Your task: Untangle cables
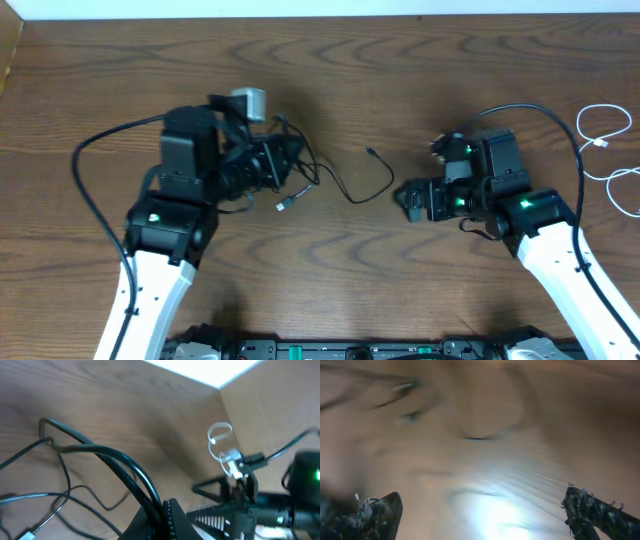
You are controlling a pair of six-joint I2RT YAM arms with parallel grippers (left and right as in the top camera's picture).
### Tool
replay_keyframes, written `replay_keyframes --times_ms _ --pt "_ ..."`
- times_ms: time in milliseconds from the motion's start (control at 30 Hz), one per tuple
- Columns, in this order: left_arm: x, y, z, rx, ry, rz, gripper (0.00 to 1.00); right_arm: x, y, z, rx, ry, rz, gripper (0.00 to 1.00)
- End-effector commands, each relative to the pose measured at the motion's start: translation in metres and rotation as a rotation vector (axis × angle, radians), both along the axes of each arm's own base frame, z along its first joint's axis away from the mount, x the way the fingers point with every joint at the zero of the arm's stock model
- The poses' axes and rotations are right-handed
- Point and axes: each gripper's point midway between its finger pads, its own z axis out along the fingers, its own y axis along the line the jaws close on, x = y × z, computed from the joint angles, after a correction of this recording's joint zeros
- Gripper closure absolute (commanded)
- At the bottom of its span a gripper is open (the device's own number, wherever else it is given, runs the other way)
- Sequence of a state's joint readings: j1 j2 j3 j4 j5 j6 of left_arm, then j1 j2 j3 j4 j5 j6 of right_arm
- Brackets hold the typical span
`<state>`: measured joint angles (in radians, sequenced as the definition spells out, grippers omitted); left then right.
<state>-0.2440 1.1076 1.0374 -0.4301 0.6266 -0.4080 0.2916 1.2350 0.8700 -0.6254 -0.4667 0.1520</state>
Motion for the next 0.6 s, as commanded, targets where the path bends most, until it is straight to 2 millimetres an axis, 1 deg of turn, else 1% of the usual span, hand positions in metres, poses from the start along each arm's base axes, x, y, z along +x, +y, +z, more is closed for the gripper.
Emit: replay_keyframes --times_ms 0,100,200,233,267,300,333,367,467,533,567 --pt "-0.014 -0.03 -0.01 0.039 -0.009 -0.143 0.92 -0.024 0.036 0.029 0.203 -0.07 0.283 0.01" --pt "-0.026 -0.055 -0.024 0.064 0.012 -0.236 0.93 -0.028 0.04 0.033 0.228 -0.081 0.317 0.01" --pt "-0.036 -0.076 -0.036 0.074 0.039 -0.306 0.93 -0.035 0.047 0.041 0.282 -0.103 0.386 0.01" --pt "-0.04 -0.084 -0.039 0.075 0.04 -0.331 0.92 -0.04 0.051 0.048 0.32 -0.122 0.431 0.01" --pt "-0.041 -0.089 -0.039 0.075 0.039 -0.344 0.93 -0.042 0.054 0.052 0.341 -0.134 0.453 0.01" --pt "-0.043 -0.093 -0.039 0.07 0.033 -0.359 0.93 -0.042 0.055 0.054 0.354 -0.148 0.466 0.03" --pt "-0.047 -0.099 -0.034 0.047 0.023 -0.39 0.92 -0.041 0.055 0.055 0.354 -0.159 0.467 0.06" --pt "-0.053 -0.106 -0.025 -0.002 0.004 -0.443 0.92 -0.039 0.056 0.056 0.354 -0.168 0.469 0.1" --pt "-0.063 -0.119 -0.001 -0.102 -0.06 -0.548 0.92 -0.039 0.058 0.062 0.377 -0.19 0.486 0.14" --pt "-0.062 -0.12 0.002 -0.109 -0.074 -0.553 0.92 -0.039 0.06 0.065 0.392 -0.202 0.498 0.18" --pt "-0.062 -0.12 0.002 -0.109 -0.074 -0.553 0.92 -0.039 0.061 0.067 0.4 -0.21 0.504 0.25"
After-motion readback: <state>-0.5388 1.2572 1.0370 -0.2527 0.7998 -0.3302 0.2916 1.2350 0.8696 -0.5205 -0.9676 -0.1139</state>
